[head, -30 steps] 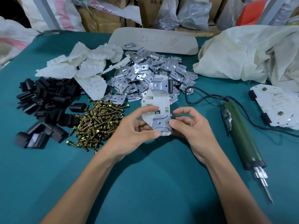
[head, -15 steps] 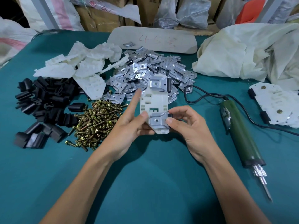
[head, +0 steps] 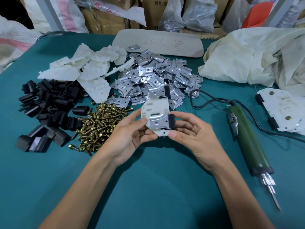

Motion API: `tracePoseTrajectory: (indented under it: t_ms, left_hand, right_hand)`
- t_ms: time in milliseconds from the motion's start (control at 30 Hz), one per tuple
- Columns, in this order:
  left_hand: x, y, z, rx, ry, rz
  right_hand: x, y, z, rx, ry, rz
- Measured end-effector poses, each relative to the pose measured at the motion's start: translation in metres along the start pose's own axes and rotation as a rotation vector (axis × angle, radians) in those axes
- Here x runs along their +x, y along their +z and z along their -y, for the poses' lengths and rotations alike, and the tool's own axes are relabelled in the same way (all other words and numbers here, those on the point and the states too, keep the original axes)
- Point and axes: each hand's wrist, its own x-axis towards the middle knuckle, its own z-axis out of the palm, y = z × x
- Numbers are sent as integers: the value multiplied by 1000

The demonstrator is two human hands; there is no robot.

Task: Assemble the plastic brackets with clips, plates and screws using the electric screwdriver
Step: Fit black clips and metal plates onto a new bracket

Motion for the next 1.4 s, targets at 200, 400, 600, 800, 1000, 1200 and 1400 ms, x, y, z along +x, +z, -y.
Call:
tracePoseTrajectory:
  t_ms: [200, 400, 600, 800, 1000, 1200, 1400]
  left_hand:
    - [0, -2, -1, 53, -12, 26]
    - [-2, -2, -3, 49, -47, 57]
    - [-2, -1, -3, 37, -61, 66]
    - [-2, -1, -4, 9, -60, 48]
    - [-3, 0, -5, 21, -62, 49]
    - [-4, 1, -6, 20, -63, 35]
    - [-3, -1, -6, 125, -20, 8]
  right_hand:
    - [1, -4, 3, 26, 50, 36]
    - [1, -8, 2, 2, 74, 57]
    - [0, -9, 1, 18, 74, 59]
    - [1, -6, 3, 57, 78, 57]
    - [0, -5, 3, 38, 64, 25]
    - [-1, -7, 2, 52, 60, 32]
    - [0, -10, 2, 138, 80, 16]
